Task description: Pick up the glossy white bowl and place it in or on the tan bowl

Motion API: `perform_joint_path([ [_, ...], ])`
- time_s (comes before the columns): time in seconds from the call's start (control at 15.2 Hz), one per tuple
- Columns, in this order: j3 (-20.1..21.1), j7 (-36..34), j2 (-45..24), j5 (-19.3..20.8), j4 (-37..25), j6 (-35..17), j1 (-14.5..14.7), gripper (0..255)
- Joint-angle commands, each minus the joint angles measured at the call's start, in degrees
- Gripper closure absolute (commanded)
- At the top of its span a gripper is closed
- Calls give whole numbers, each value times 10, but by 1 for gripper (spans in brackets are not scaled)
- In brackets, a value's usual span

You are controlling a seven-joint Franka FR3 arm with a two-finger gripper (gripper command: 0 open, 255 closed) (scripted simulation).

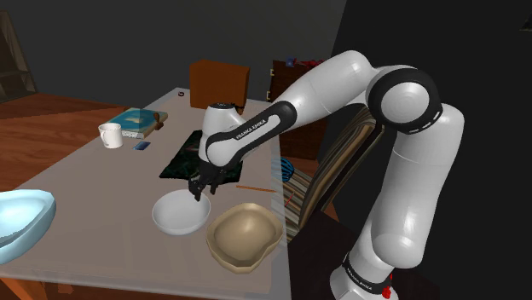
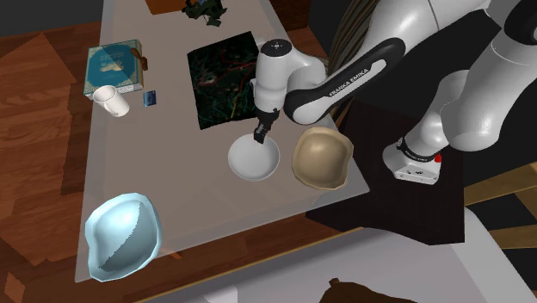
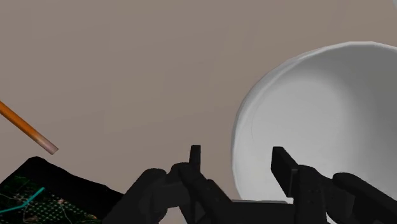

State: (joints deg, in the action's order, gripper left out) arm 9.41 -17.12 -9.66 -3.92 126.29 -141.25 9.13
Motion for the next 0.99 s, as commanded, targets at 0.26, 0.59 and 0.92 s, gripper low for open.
perform_joint_path([
  [0.26,0,0,0,0,0,0,0,255],
  [0.59,0,0,5,-1,-2,7,0,255],
  [0.92,1,0,30,-4,-14,43,-1,255],
])
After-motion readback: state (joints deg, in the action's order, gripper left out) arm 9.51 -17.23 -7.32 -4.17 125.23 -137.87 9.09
